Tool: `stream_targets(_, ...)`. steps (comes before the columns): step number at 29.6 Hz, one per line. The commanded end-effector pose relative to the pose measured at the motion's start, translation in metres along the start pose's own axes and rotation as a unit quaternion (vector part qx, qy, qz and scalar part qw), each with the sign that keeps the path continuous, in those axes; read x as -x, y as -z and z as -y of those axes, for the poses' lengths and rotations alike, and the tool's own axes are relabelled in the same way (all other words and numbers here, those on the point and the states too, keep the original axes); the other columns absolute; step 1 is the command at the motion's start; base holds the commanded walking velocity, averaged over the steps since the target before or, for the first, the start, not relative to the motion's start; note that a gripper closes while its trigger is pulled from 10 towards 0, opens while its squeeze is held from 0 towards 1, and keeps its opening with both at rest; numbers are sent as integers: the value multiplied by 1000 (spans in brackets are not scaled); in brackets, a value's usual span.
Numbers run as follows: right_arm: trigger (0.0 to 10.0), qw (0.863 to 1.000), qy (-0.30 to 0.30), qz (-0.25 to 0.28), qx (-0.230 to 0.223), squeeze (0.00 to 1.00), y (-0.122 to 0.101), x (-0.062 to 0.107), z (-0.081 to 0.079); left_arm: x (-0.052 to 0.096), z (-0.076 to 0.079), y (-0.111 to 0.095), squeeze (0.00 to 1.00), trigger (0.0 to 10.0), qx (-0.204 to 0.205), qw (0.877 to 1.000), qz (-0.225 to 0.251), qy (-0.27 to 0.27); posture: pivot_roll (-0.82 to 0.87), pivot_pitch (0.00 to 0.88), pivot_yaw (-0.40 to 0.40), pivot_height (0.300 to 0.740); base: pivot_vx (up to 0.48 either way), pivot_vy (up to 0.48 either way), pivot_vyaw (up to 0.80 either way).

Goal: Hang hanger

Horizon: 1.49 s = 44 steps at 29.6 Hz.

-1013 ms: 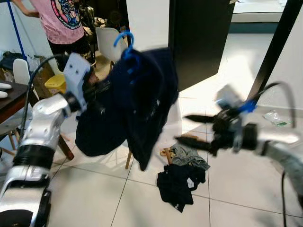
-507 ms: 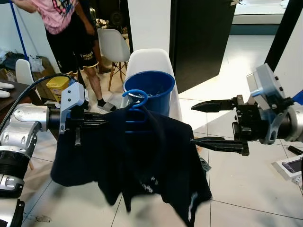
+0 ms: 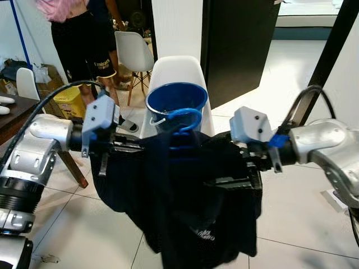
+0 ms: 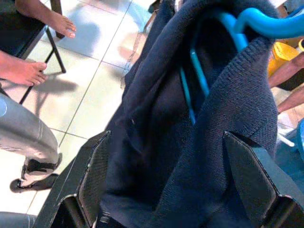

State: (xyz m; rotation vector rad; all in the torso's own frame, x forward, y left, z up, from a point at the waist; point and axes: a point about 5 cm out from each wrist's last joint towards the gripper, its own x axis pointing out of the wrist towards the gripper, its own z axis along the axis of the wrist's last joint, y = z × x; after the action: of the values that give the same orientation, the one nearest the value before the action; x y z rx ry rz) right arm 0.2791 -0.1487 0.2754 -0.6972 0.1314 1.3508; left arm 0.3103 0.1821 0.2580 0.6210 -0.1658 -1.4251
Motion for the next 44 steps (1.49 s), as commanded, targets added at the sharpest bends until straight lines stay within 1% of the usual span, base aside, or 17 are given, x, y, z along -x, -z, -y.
stream_targets(1, 10000, 1000, 4, 1, 10, 0, -3, -1, 2, 2, 2, -9, 0, 10000, -19, 999, 15, 26, -92, 0, 43, 740, 0, 0, 0)
stream_targets(3, 10000, 1000, 1, 5, 13, 0, -6, 3, 5, 3, 3, -10, 0, 10000, -23, 999, 11, 40, -92, 0, 43, 740, 0, 0, 0)
stream_targets(7, 10000, 1000, -7, 27, 6, 0, -12, 11, 7, 2, 2, -11, 0, 10000, -25, 999, 6, 42, -92, 0, 43, 740, 0, 0, 0)
stream_targets(9, 10000, 997, -37, 64, -9, 0, -18, 25, 3, 3, 1, -9, 0, 10000, -24, 999, 0, 38, -93, 0, 44, 740, 0, 0, 0)
stream_targets(11, 10000, 995, -52, 81, -18, 0, -19, 34, 1, 4, 1, -8, 0, 10000, -21, 999, -3, 33, -93, 0, 44, 740, 0, 0, 0)
stream_targets(16, 10000, 995, -51, 82, -22, 0, -16, 41, 2, 6, 1, -8, 0, 10000, -15, 999, -4, 32, -94, 0, 46, 740, 0, 0, 0)
stream_targets(19, 10000, 996, -32, 82, -24, 0, -14, 47, 7, 9, 2, -6, 0, 10000, -13, 999, -10, 36, -94, 0, 47, 740, 0, 0, 0)
stream_targets(21, 10000, 996, -26, 80, -24, 0, -13, 46, 9, 9, 3, -6, 0, 10000, -13, 999, -10, 37, -94, 0, 47, 740, 0, 0, 0)
stream_targets(23, 10000, 998, -29, 51, -29, 0, -6, 38, 8, 6, 3, -10, 0, 10000, -17, 999, -2, 41, -93, 0, 47, 740, 0, 0, 0)
stream_targets(26, 10000, 998, -32, 44, -31, 0, -4, 36, 7, 6, 3, -10, 0, 10000, -18, 999, 0, 42, -93, 0, 47, 740, 0, 0, 0)
stream_targets(28, 10000, 997, -63, 0, -41, 0, 8, 24, -4, 3, 2, -15, 0, 10000, -25, 999, 7, 45, -92, 0, 46, 740, 0, 0, 0)
stream_targets(29, 10000, 997, -67, -10, -43, 0, 11, 22, -6, 3, 2, -15, 0, 10000, -27, 999, 8, 45, -92, 0, 46, 740, 0, 0, 0)
stream_targets(34, 10000, 995, -72, -34, -53, 0, 18, 19, -9, 3, 1, -18, 0, 10000, -32, 998, 11, 44, -92, 0, 44, 740, 0, 0, 0)
stream_targets(36, 10000, 994, -80, -56, -53, 0, 25, 15, -13, 2, 0, -20, 0, 10000, -40, 998, 14, 38, -94, 0, 44, 740, 0, 0, 0)
stream_targets(41, 10000, 993, -80, -63, -51, 0, 27, 14, -13, 2, 0, -21, 0, 10000, -42, 998, 16, 36, -94, 0, 44, 740, 0, 0, 0)
stream_targets(42, 0, 994, -76, -68, -48, 0, 28, 12, -13, 1, 0, -22, 0, 10000, -43, 998, 18, 36, -94, 0, 43, 740, 0, 0, 0)
stream_targets(44, 0, 994, -70, -71, -45, 0, 29, 10, -12, 0, 1, -24, 0, 10000, -45, 998, 21, 39, -93, 0, 42, 740, 0, 0, 0)
